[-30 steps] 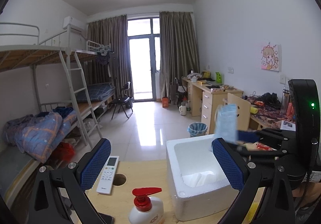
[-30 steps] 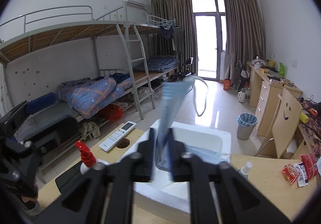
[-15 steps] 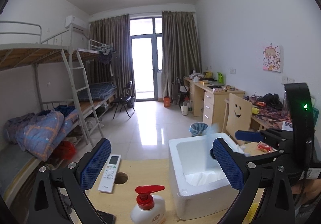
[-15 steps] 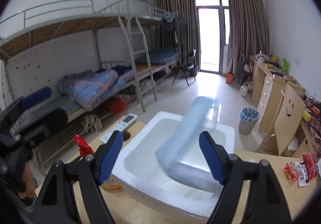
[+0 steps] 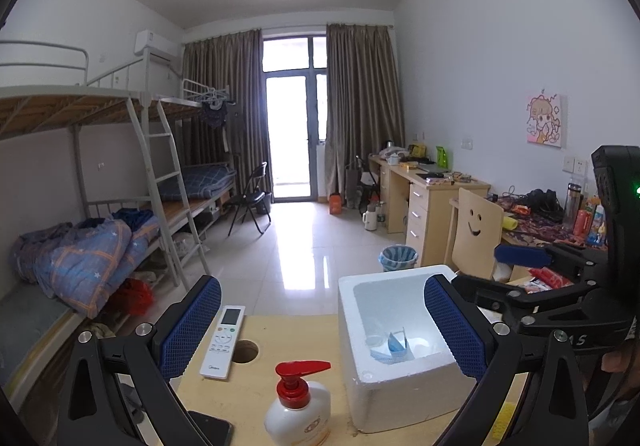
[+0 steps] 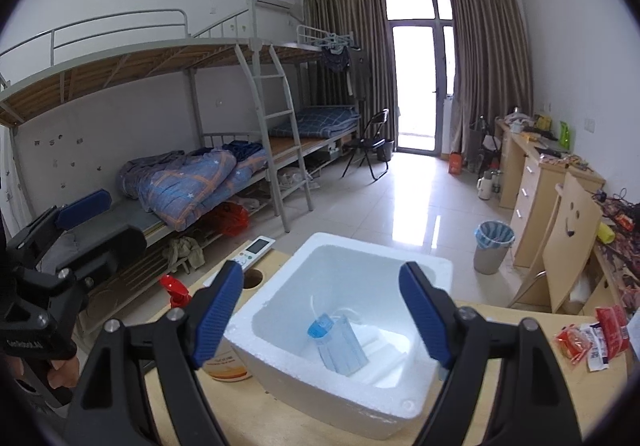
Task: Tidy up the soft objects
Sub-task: 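Move both open tools back toward the sock and sponge on the table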
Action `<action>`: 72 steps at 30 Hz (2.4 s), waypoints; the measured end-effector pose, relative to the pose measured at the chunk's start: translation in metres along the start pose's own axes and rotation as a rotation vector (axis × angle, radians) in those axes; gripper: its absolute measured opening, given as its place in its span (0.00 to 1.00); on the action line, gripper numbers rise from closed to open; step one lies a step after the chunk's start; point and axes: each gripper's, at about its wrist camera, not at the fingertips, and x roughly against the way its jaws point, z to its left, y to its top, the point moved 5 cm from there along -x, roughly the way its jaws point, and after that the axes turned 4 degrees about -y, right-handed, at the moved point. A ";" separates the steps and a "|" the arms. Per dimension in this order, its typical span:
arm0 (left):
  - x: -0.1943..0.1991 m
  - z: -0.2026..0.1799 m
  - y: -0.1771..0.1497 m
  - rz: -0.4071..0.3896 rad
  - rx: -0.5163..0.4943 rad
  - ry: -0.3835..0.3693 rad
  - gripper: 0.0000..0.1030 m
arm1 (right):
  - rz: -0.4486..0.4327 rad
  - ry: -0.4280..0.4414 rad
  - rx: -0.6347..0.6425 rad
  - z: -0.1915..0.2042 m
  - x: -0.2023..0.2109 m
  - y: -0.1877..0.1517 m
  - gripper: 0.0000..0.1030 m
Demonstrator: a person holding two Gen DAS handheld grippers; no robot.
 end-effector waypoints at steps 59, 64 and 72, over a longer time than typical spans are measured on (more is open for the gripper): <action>0.169 -0.073 -0.053 -0.159 -0.054 -0.112 0.99 | -0.235 -0.160 -0.012 0.027 0.196 -0.082 1.00; 0.168 -0.070 -0.073 -0.164 -0.025 -0.126 0.99 | -0.244 -0.185 -0.015 0.029 0.200 -0.099 1.00; 0.164 -0.077 -0.101 -0.166 -0.011 -0.154 0.99 | -0.253 -0.201 -0.058 0.022 0.199 -0.131 1.00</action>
